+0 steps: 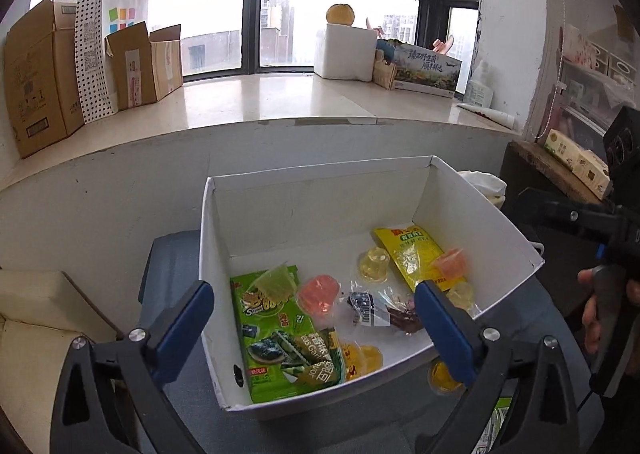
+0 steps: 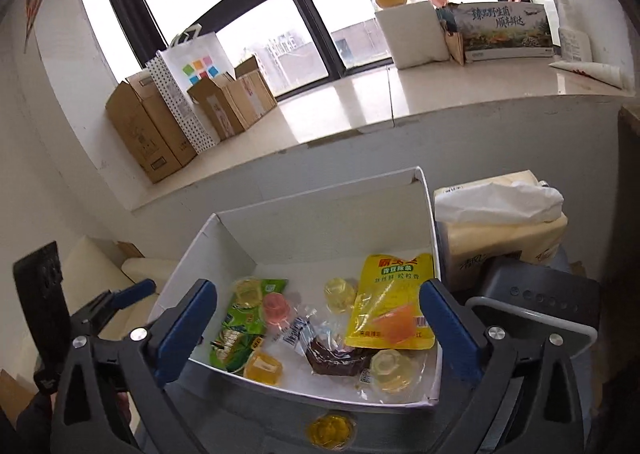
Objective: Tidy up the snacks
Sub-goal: 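Drop the clear and pink jelly cups into the white box, withdraw both grippers, then grasp a yellow jelly cup with the right gripper, then grasp the orange jelly cup with the left gripper while the right holds the yellow cup, then drop both jelly cups into the white box and withdraw the grippers, then grasp the brown sauce packet with the right gripper while the left grasps the green snack bar bag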
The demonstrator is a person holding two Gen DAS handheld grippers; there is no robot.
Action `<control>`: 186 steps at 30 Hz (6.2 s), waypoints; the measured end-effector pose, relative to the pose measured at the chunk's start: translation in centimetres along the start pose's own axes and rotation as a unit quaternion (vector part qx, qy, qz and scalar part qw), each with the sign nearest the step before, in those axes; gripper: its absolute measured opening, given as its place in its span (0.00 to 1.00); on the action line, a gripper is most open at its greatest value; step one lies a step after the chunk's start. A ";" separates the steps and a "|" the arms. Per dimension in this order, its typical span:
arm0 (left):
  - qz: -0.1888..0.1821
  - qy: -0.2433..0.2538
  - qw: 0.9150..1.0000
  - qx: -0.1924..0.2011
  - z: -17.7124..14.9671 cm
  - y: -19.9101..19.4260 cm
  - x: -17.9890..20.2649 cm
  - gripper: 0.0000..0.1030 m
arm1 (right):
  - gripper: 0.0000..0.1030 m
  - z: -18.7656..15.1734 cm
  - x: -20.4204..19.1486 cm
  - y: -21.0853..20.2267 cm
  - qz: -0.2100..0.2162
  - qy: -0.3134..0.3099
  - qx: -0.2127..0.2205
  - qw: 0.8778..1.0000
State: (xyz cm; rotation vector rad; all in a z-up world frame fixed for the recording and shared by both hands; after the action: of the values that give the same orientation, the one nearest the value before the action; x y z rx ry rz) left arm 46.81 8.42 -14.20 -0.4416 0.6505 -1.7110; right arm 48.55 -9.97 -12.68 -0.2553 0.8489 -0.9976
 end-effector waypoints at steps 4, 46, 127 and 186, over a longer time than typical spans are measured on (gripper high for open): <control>-0.002 0.010 1.000 -0.002 0.0 -0.9 0.7 1.00 | 1.00 -0.1 -0.9 -1.1 0.004 -0.014 0.002 1.000; -0.041 -0.031 0.998 -0.043 -16.9 -11.1 11.0 1.00 | 0.73 -15.4 3.4 3.8 -0.083 -0.094 -0.119 0.985; -0.016 0.018 0.998 0.062 1.9 -9.8 4.2 0.38 | 0.38 -3.7 -5.8 -7.0 -0.021 -0.156 0.045 0.986; -0.071 -0.031 0.994 -0.072 -20.2 -13.1 12.1 1.00 | 0.78 -29.8 0.8 -9.2 -0.089 -0.131 -0.109 0.981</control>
State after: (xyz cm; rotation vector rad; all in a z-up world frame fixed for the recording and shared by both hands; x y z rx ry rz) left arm 21.75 2.41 -22.17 -0.6526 0.7137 -1.7835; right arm 21.24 -10.28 -27.75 -0.6463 0.7015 -1.0105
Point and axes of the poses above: each gripper's, at about its wrist camera, not at the fingertips, and y roughly the way its jaws point, x to its right, z to its top, the point moved 10 cm from there along y, roughly the way its jaws point, and after that the axes turned 9 degrees about y, right-handed, at the moved point
